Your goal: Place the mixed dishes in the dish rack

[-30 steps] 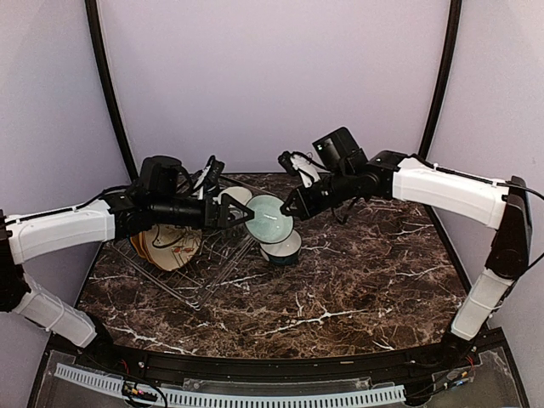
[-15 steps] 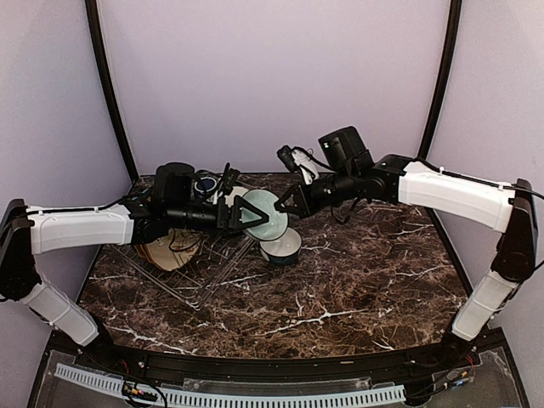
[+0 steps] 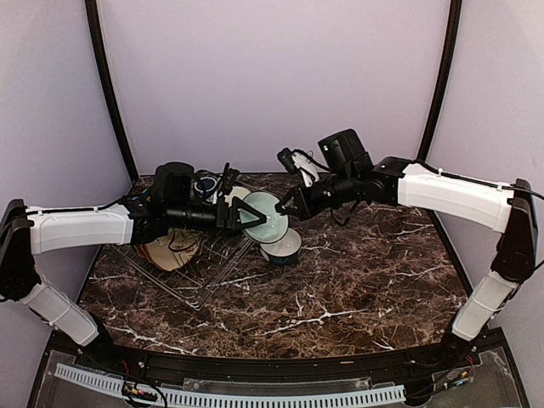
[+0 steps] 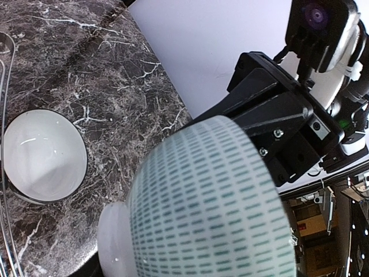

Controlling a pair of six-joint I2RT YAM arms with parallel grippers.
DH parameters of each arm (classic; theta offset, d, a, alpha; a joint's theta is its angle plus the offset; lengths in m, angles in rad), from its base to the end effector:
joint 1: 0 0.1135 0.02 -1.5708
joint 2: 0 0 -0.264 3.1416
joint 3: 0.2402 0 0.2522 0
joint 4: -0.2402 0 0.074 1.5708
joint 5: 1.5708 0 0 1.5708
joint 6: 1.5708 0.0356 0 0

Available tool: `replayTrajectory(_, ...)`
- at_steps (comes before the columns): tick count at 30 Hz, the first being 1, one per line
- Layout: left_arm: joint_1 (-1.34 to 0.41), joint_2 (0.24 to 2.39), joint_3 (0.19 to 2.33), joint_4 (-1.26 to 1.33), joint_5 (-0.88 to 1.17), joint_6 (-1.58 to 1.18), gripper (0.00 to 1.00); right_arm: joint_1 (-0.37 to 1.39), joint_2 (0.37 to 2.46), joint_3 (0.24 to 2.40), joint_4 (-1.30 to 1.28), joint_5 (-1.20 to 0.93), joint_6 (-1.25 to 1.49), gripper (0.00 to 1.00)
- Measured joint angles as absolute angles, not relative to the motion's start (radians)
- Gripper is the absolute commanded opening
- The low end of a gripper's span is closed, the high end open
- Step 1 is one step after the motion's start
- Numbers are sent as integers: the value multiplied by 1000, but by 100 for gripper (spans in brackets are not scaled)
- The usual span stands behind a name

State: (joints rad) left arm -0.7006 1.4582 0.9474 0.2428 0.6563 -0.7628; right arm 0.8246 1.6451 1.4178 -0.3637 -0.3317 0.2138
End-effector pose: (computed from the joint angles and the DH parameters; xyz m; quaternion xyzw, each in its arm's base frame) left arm 0.2397 -0.2306 0.2813 0.1719 0.7585 -0.5742 0.2558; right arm 0.2503 0.2878 0.3200 -0.3357 0.8066 0.3567 0.3306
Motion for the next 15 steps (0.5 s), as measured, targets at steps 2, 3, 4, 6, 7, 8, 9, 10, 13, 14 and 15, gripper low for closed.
replayTrajectory(2, -701, 1458, 947, 226, 643, -766, 54, 825, 1645, 1417, -361, -325, 207, 0)
replayTrajectory(3, -699, 1458, 947, 224, 639, -768, 48, 825, 1645, 1417, -359, -323, 206, 0)
replayTrajectory(4, -699, 1458, 947, 221, 636, -765, 45, 825, 1645, 1416, -357, -319, 203, 0)
replayTrajectory(6, -700, 1456, 947, 216, 630, -758, 35, 826, 1645, 1413, -354, -318, 199, 0)
replayTrajectory(7, -701, 1453, 947, 210, 627, -751, 29, 826, 1645, 1412, -352, -318, 197, 1)
replayTrajectory(8, -701, 1450, 947, 203, 623, -743, 25, 826, 1645, 1411, -350, -318, 196, 2)
replayTrajectory(9, -701, 1446, 948, 196, 619, -733, 18, 826, 1645, 1410, -347, -319, 194, 5)
replayTrajectory(10, -701, 1438, 950, 181, 612, -720, 15, 826, 1645, 1409, -344, -319, 192, 8)
replayTrajectory(13, -701, 1413, 960, 129, 593, -667, 2, 831, 1645, 1409, -334, -330, 192, 25)
replayTrajectory(14, -701, 1402, 965, 109, 582, -646, 1, 831, 1645, 1409, -330, -336, 189, 31)
replayTrajectory(15, -701, 1393, 967, 91, 574, -628, 1, 831, 1645, 1409, -328, -338, 196, 36)
